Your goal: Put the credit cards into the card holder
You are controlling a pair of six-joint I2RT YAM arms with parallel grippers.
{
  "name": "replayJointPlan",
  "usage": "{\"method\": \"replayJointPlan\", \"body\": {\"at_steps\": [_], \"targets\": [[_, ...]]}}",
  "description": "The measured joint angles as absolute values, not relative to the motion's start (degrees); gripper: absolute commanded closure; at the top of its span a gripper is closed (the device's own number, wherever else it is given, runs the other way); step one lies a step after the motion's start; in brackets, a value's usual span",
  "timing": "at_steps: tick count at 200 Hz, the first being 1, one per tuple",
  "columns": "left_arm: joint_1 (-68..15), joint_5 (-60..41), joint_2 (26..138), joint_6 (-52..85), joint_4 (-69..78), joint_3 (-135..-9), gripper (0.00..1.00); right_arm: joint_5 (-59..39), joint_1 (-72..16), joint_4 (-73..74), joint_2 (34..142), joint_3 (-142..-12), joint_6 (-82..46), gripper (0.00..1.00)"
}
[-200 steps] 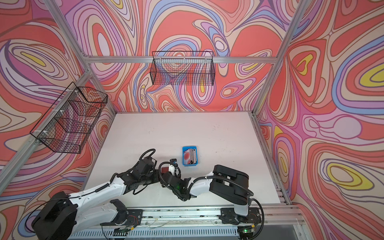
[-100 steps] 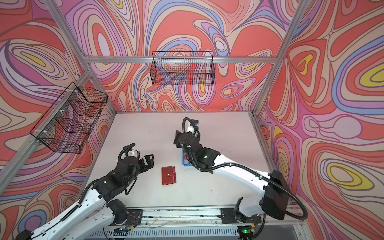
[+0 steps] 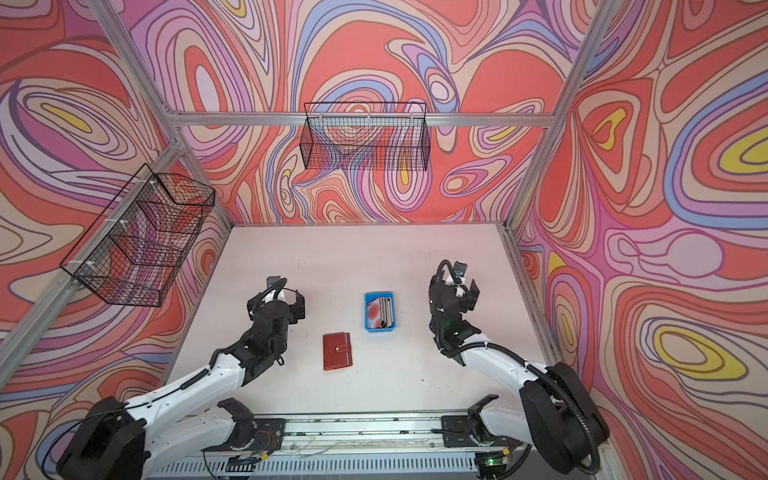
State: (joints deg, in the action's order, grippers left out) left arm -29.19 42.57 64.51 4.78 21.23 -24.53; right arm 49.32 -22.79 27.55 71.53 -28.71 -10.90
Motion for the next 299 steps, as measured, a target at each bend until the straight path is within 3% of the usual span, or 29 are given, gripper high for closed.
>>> {"method": "replayJointPlan", "body": {"at_steps": [52, 89, 130, 165, 202, 299], "targets": [[-18.13, 43.72, 79.92, -1.52, 37.82, -20.78, 0.0, 48.31, -19.73, 46.04, 81.34, -19.84, -4.19, 0.03], [-16.88, 39.53, 81.36, -3.79, 46.3, -20.05, 0.0, 47.42, -18.65, 66.0, 91.33, -14.28, 2.85, 0.02], [-14.17, 35.29, 87.66, -5.23, 59.2, -16.78, 0.0, 37.91, -13.56, 78.98, 94.63, -12.78, 3.09, 0.02], [-13.08, 31.48, 87.44, -5.21, 61.08, -15.66, 0.0, 31.14, -10.94, 79.2, 95.92, -13.19, 1.78, 0.05], [-9.34, 26.17, 86.63, -3.33, 59.77, -16.05, 0.0, 26.06, -7.88, 76.36, 98.0, -16.51, -0.12, 0.02], [-5.87, 17.91, 88.9, -0.19, 58.19, -16.86, 0.0, 23.92, -7.57, 69.95, 98.06, -19.94, -1.02, 0.02]]}}
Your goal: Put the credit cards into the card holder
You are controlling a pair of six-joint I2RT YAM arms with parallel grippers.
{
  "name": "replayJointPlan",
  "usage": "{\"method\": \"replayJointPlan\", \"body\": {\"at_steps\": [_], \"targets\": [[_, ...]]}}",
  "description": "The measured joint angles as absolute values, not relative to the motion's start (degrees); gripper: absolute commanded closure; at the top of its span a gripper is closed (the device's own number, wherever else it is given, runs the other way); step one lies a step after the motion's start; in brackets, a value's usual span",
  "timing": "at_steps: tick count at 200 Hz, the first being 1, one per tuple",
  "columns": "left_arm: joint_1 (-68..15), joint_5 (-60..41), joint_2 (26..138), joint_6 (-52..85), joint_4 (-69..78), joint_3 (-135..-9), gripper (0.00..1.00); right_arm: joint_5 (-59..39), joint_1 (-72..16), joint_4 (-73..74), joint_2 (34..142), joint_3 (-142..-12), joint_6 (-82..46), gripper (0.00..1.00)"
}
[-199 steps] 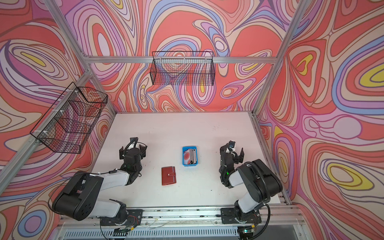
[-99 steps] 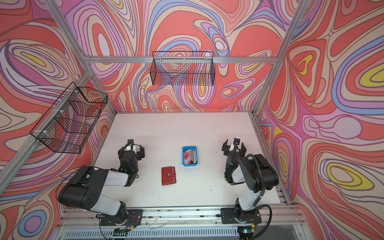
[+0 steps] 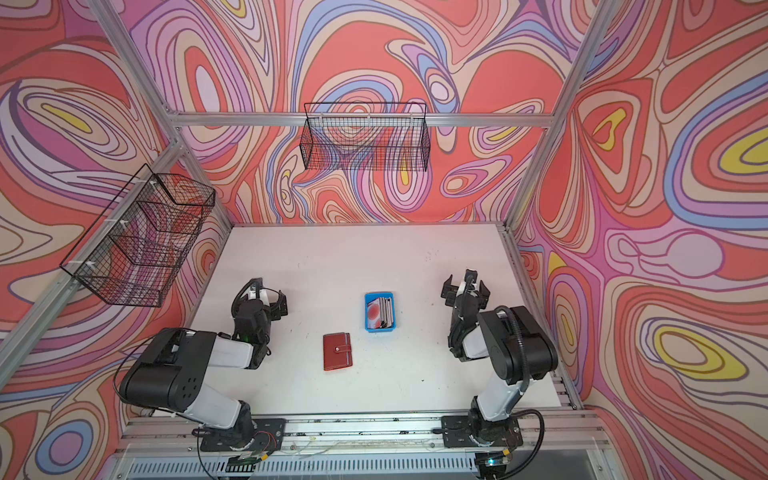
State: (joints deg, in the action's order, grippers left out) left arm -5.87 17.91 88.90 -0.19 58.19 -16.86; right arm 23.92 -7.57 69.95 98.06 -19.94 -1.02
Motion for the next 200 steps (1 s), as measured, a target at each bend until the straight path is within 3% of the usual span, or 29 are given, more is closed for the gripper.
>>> {"method": "replayJointPlan", "body": {"at_steps": [200], "targets": [[-3.42, 16.29, 88.92, 2.22, 52.64, -20.99, 0.0, 23.05, -7.4, 69.12, 98.1, -20.25, -1.19, 0.02]]}}
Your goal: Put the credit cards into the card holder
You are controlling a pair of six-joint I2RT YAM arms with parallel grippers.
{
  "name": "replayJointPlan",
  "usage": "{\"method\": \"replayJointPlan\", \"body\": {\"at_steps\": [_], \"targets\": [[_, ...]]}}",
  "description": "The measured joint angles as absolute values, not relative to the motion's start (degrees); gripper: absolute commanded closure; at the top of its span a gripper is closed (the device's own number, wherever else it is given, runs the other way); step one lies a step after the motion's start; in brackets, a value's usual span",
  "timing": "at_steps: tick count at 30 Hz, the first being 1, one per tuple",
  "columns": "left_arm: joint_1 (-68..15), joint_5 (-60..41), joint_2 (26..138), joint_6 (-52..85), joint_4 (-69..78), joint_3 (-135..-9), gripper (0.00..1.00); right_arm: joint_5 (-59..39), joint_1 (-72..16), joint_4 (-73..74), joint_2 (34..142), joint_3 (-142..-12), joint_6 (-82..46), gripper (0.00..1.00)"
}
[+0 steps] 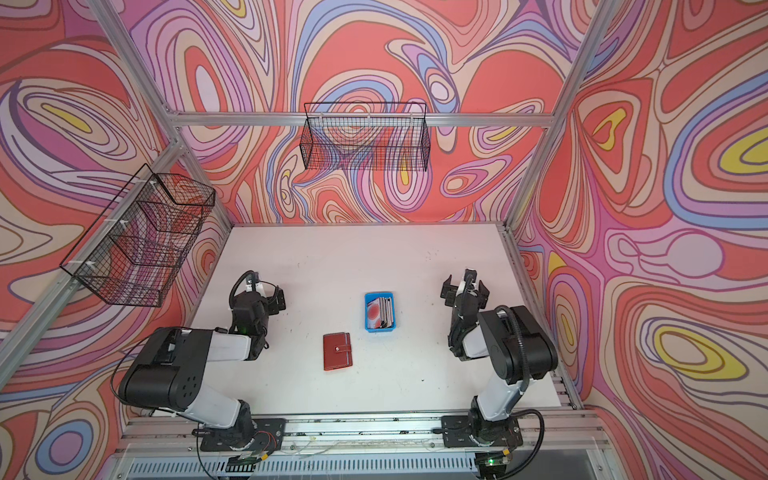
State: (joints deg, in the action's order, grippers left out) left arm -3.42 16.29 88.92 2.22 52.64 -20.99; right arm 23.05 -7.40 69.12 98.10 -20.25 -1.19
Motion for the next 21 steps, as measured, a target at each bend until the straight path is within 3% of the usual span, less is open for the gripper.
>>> {"method": "replayJointPlan", "body": {"at_steps": [21], "targets": [[-3.42, 16.27, 88.92, 2.24, 52.47, -20.99, 0.0, 22.83, -7.2, 68.47, 98.1, -20.4, -1.26, 0.02]]}}
